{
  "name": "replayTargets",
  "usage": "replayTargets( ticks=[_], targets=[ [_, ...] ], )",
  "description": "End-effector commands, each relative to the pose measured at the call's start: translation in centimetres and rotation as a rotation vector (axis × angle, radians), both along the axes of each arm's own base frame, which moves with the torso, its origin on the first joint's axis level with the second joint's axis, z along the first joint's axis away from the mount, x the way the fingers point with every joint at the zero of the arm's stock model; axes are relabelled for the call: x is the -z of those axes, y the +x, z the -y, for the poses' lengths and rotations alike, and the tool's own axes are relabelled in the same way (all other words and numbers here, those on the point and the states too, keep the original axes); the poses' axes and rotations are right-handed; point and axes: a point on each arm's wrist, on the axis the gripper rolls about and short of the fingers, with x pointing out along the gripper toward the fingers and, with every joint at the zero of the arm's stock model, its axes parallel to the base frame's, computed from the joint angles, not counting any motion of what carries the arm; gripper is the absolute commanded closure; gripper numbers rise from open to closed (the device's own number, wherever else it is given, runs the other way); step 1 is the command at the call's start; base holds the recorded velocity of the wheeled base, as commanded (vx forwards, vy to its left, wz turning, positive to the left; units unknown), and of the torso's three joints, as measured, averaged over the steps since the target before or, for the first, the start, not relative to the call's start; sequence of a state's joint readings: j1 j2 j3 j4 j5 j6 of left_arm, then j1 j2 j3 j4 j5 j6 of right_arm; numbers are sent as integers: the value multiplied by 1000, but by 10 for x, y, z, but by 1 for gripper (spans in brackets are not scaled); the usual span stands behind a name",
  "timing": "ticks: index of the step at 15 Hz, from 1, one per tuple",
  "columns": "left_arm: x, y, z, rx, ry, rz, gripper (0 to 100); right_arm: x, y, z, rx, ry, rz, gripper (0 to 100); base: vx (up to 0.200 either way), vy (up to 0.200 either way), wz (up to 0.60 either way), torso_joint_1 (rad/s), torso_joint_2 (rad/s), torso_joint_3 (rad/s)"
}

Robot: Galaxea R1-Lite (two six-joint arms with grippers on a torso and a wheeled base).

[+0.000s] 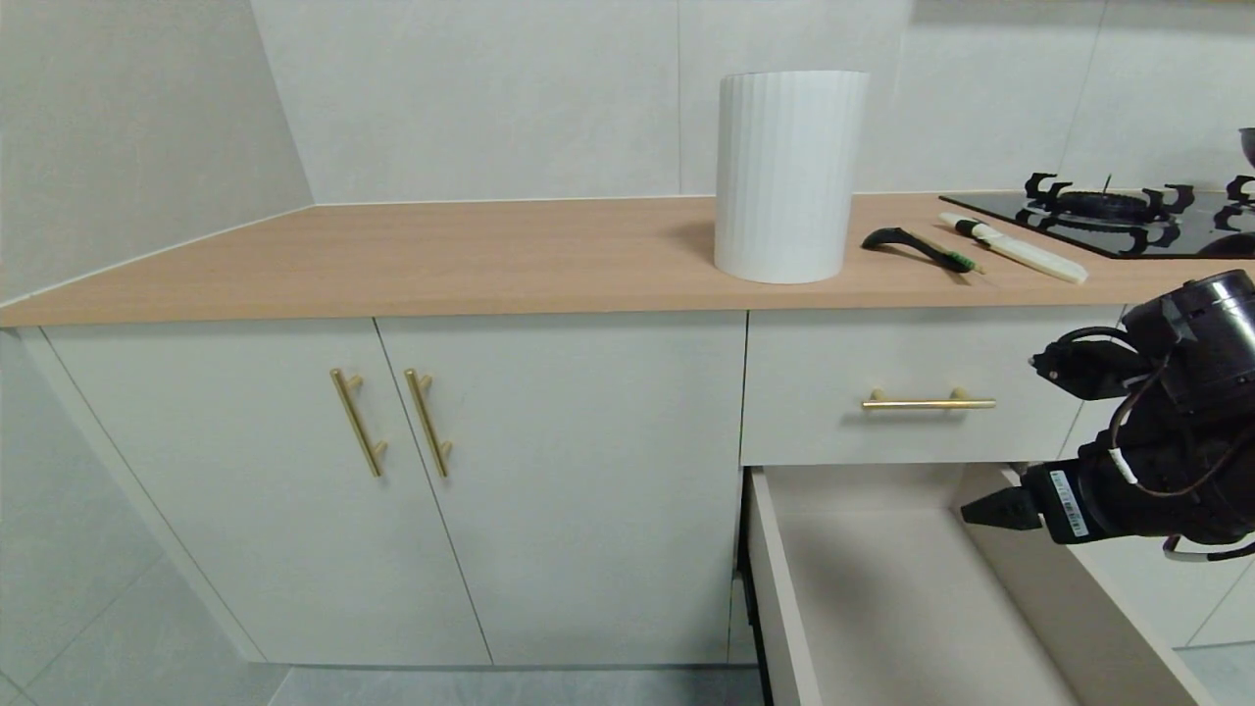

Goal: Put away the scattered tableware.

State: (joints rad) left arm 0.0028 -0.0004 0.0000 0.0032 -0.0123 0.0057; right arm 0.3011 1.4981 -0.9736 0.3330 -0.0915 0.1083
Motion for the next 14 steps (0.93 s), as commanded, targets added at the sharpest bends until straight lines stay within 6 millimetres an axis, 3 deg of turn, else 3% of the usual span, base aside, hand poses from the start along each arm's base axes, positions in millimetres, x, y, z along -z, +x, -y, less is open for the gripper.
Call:
replayTargets(
  ticks=[1, 5, 14],
  targets=[
    [0, 0, 0, 0, 0, 1, 0, -2, -2, 2, 3, -1, 9, 0, 0, 0, 0, 0, 0, 0],
    [0, 0, 0, 0, 0, 0, 0, -3, -2, 4, 9, -3, 13, 0, 0, 0, 0, 74, -239, -245],
    [0, 0, 0, 0, 0, 0, 0, -2, -2, 4, 9, -4, 12, 0, 0, 0, 0, 157, -491, -298]
  ],
)
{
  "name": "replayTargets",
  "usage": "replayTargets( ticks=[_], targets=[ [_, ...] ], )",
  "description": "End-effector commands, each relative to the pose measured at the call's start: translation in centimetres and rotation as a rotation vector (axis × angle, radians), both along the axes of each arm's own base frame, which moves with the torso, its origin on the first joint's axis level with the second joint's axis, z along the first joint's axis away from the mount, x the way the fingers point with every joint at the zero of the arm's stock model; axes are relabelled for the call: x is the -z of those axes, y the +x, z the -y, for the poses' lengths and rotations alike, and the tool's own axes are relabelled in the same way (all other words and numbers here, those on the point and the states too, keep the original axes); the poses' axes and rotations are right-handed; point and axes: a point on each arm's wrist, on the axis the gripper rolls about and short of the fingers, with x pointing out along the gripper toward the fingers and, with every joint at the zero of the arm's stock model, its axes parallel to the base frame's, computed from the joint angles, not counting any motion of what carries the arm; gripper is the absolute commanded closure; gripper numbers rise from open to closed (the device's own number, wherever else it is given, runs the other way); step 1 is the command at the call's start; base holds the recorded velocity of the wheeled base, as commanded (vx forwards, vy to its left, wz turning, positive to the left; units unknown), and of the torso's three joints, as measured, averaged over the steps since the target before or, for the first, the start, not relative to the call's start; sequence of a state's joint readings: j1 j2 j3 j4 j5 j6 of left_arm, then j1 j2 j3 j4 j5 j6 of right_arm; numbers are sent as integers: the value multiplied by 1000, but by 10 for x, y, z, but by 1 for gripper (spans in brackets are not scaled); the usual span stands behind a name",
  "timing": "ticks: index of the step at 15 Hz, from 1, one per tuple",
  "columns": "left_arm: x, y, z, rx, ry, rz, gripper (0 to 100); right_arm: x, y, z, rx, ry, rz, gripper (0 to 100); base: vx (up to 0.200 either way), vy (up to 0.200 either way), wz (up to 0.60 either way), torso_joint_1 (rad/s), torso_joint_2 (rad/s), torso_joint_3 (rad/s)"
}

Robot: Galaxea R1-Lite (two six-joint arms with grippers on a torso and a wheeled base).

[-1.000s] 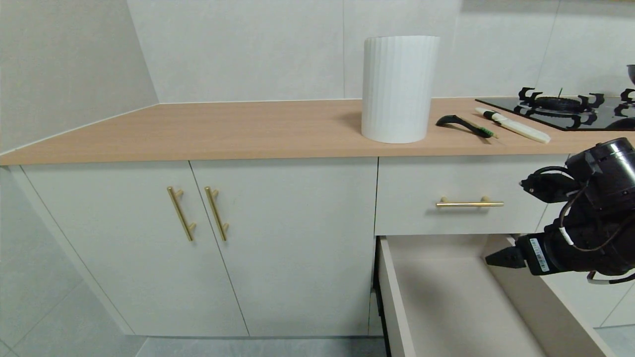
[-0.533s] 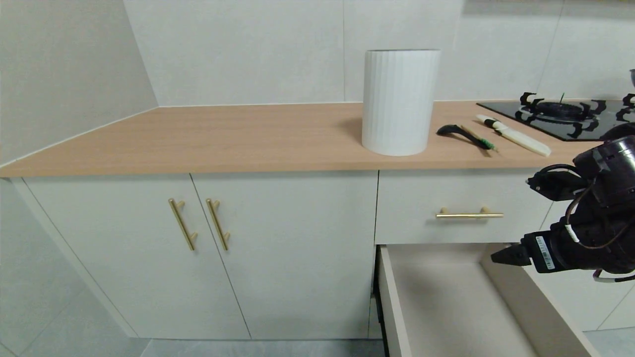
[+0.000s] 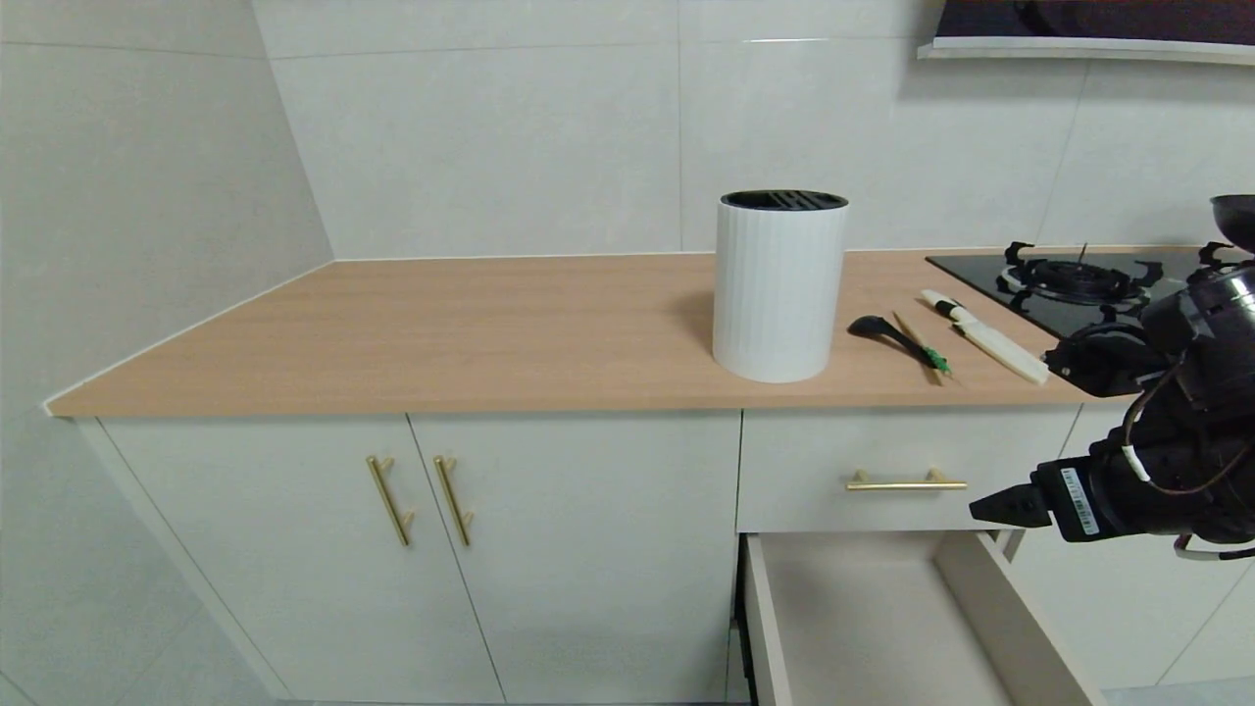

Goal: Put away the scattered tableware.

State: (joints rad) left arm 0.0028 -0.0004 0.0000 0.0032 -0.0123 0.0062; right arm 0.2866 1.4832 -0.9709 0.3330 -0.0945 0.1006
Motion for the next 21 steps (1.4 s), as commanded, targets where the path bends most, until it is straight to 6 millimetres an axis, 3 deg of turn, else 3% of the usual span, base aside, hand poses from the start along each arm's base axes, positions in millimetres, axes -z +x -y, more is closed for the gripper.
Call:
replayTargets(
  ticks=[1, 7, 10, 14, 18, 21],
  targets=[
    [0, 0, 0, 0, 0, 1, 0, 0, 0, 0, -1, -1, -1, 0, 0, 0, 0, 207, -491, -315],
    [0, 0, 0, 0, 0, 0, 0, 7, 9, -3, -35, -30, -2, 0, 0, 0, 0, 112, -269, -159],
    [0, 0, 0, 1, 0, 0, 0, 7, 53, -16, -35, 15, 156, 0, 0, 0, 0, 0, 0, 0],
    [0, 0, 0, 0, 0, 0, 0, -3, 101, -29, 49, 92, 201, 0, 0, 0, 0, 0, 0, 0],
    [0, 0, 0, 0, 0, 0, 0, -5, 125, -23, 211, 132, 168, 0, 0, 0, 0, 0, 0, 0],
    [0, 0, 0, 1, 0, 0, 0, 5, 146, -19, 316, 116, 174, 0, 0, 0, 0, 0, 0, 0]
  ],
)
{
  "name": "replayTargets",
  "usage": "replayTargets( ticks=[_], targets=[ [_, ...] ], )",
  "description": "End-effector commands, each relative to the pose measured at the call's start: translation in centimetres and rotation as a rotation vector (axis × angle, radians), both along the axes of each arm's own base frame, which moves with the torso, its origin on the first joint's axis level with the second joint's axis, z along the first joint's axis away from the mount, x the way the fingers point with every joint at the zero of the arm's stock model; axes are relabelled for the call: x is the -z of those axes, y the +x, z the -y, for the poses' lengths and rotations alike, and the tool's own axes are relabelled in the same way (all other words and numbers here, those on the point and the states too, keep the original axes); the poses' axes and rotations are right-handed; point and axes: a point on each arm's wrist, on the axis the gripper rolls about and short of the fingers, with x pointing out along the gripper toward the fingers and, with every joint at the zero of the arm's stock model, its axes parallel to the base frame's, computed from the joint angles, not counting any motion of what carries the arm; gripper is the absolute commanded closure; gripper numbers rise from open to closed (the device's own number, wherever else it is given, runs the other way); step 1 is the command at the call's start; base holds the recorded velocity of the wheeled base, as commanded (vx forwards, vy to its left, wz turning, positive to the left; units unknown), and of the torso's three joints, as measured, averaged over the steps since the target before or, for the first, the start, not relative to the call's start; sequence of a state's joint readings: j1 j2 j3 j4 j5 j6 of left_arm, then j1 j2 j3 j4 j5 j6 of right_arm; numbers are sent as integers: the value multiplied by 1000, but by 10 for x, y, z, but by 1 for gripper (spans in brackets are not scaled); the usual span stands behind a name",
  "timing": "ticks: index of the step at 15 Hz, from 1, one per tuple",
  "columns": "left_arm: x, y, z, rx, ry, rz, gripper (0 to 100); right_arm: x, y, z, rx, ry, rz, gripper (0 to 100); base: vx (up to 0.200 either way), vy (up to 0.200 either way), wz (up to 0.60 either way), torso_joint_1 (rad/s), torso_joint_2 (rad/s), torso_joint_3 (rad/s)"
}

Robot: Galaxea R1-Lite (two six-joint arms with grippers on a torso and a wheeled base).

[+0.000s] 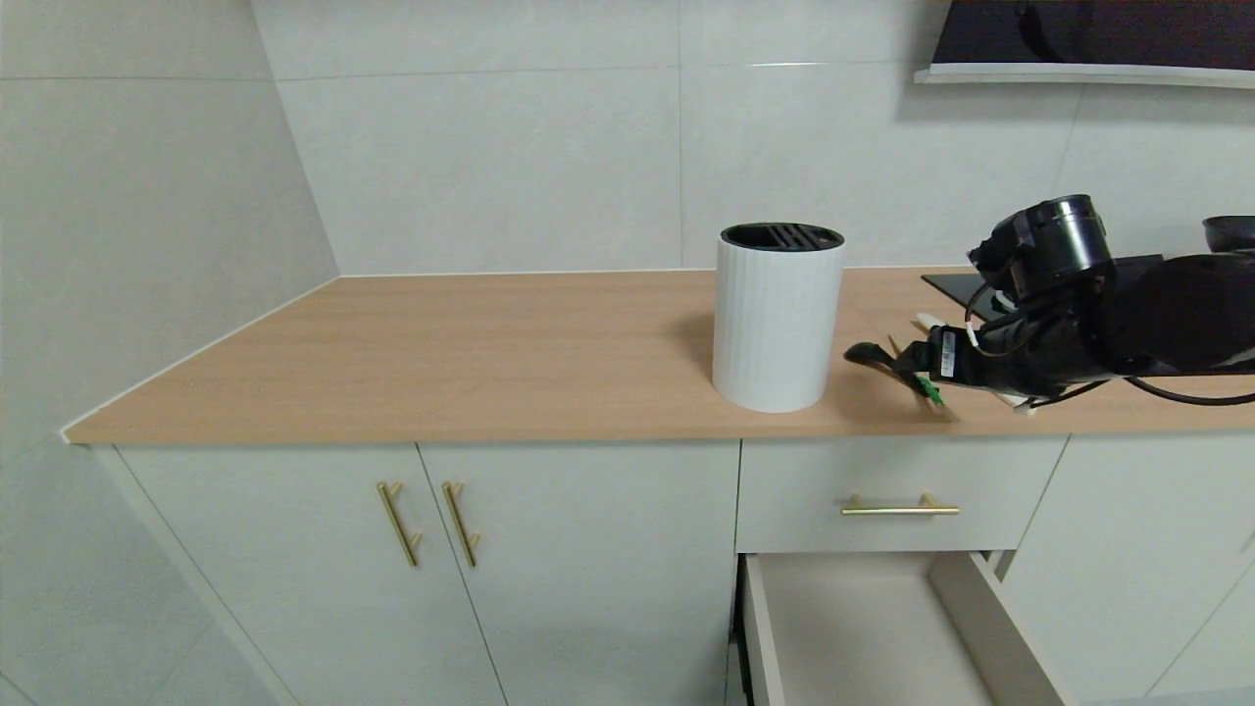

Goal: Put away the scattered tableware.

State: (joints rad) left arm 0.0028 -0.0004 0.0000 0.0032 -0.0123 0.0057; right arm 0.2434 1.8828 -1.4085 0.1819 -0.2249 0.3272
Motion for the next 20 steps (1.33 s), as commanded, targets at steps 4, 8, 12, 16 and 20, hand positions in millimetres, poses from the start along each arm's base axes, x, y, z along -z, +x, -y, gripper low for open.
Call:
replayTargets(
  ticks=[4, 8, 12, 16, 20],
  targets=[
    [0, 0, 0, 0, 0, 0, 0, 36, 32, 6, 62, -31, -69, 0, 0, 0, 0, 0, 0, 0],
    [0, 0, 0, 0, 0, 0, 0, 41, 38, 9, 76, -29, -70, 0, 0, 0, 0, 0, 0, 0],
    [0, 0, 0, 1, 0, 0, 0, 41, 38, 10, 79, -27, -70, 0, 0, 0, 0, 0, 0, 0],
    [0, 0, 0, 0, 0, 0, 0, 44, 39, 10, 78, -27, -76, 100, 0, 0, 0, 0, 0, 0],
    [0, 0, 0, 0, 0, 0, 0, 39, 39, 13, 83, -25, -66, 100, 0, 0, 0, 0, 0, 0]
  ],
)
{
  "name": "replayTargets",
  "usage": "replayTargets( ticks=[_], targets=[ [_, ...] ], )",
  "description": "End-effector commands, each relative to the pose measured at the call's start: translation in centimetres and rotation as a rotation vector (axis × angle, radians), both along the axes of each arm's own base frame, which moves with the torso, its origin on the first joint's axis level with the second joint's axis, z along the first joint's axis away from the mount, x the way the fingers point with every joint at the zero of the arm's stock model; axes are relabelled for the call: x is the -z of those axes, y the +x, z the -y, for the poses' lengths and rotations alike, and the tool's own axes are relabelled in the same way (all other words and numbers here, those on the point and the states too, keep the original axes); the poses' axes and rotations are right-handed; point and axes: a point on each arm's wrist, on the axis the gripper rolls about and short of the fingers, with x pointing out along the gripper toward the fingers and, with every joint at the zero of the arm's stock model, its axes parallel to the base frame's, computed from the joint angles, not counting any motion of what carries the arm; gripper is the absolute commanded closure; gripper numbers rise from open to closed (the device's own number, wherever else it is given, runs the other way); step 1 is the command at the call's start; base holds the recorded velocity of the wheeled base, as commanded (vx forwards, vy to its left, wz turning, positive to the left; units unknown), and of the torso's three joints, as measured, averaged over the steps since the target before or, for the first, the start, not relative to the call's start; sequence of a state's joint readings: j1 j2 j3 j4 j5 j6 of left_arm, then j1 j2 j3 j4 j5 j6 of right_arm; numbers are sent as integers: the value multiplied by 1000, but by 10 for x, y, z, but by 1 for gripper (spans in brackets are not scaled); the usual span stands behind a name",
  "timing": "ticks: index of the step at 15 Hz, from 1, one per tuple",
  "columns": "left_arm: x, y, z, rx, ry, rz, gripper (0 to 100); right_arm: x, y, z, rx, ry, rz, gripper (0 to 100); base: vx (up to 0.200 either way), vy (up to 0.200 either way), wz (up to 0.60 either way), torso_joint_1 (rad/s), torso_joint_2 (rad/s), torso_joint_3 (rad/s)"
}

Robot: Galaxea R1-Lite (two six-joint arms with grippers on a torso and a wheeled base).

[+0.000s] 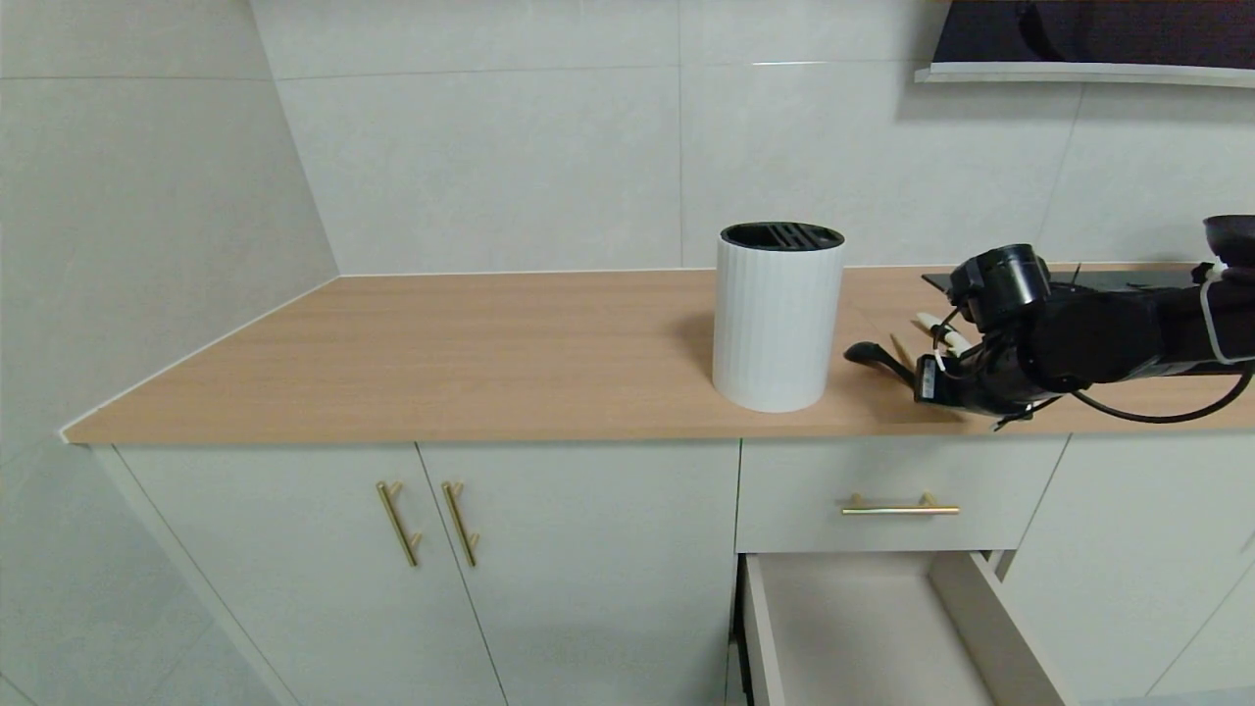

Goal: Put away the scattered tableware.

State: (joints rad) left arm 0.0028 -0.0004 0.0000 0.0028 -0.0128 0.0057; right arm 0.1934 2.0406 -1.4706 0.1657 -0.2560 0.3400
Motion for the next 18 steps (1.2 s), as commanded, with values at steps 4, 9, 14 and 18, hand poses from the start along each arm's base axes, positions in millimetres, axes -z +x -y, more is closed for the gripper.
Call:
replayTargets(
  ticks=[4, 9, 14, 18],
  targets=[
    [0, 0, 0, -1, 0, -1, 0, -14, -6, 3, 9, 12, 35, 100, 0, 0, 0, 0, 0, 0],
    [0, 0, 0, 1, 0, -1, 0, -73, -74, 7, -55, 62, 98, 100, 0, 0, 0, 0, 0, 0],
    [0, 0, 0, 1, 0, -1, 0, -114, -172, 11, -259, 174, -19, 100, 0, 0, 0, 0, 0, 0],
    [0, 0, 0, -1, 0, -1, 0, -125, -227, 22, -381, 249, -130, 100, 0, 0, 0, 0, 0, 0]
  ],
)
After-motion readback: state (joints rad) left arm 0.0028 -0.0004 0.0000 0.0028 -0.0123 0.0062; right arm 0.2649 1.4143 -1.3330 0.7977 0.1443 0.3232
